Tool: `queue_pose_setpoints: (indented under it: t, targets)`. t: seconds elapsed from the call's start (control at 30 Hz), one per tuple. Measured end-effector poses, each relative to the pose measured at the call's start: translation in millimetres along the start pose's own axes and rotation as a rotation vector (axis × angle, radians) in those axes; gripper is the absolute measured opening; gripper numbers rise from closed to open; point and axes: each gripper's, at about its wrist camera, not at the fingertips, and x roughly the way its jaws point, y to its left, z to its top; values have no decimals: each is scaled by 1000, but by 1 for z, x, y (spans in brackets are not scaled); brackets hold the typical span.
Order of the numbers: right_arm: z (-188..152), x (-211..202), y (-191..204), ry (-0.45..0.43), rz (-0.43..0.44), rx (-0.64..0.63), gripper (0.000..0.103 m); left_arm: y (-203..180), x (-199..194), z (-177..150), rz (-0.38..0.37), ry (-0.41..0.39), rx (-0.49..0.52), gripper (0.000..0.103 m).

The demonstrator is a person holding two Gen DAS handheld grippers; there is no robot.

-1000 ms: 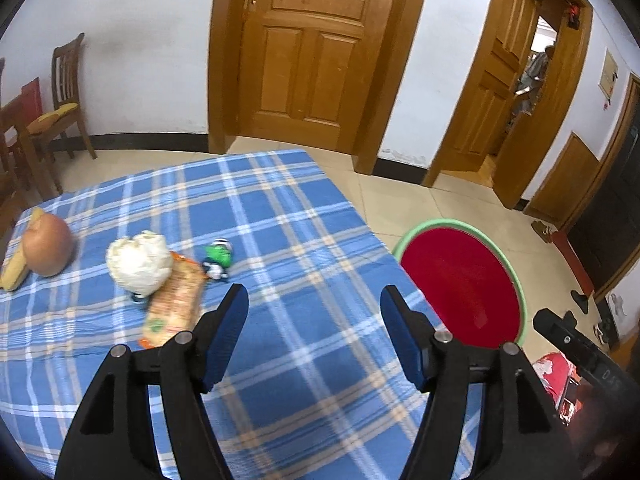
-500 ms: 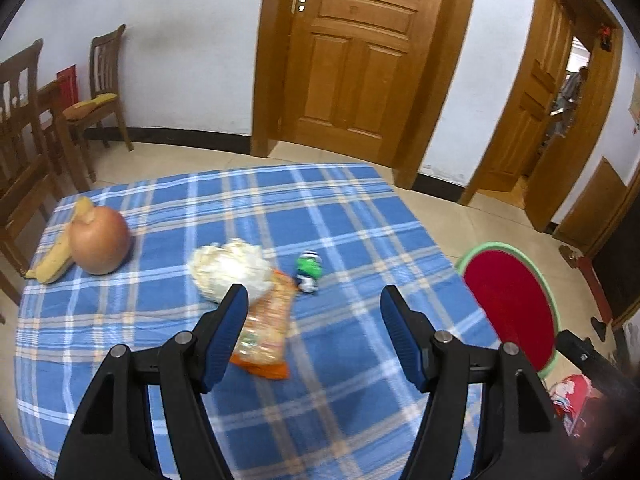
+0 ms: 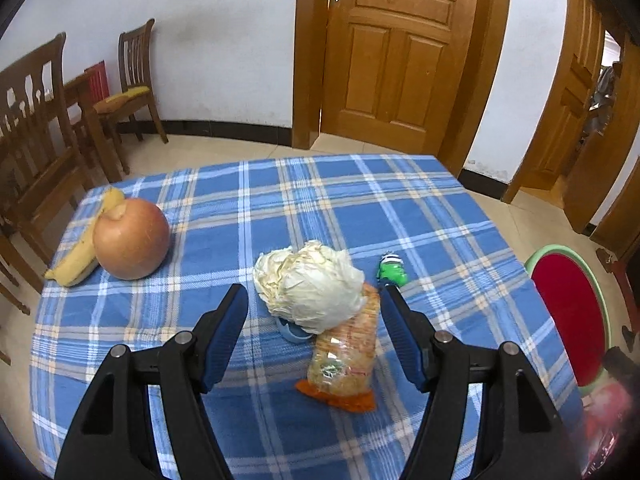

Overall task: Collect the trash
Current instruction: 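Move both grippers back toward the snack packet and crumpled paper, then grasp the crumpled white paper with the left gripper while the right grasps the snack packet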

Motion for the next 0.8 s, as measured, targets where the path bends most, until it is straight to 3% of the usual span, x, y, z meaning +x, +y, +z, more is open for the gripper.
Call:
queue_pose_setpoints:
  t: [0.23, 0.3, 0.4, 0.8]
  targets:
    - [0, 3, 4, 9, -1, -7, 91, 10, 19, 0, -49, 35, -29, 68]
    - [-1, 4, 6, 13, 2, -9, 91, 10, 19, 0, -66, 31, -30, 57]
    - [-2, 4, 9, 17, 8, -17, 91, 13, 19, -1, -81, 29, -38, 49]
    - [-2, 5, 45, 16, 60, -70, 91, 38, -23, -10, -109, -36, -96, 47]
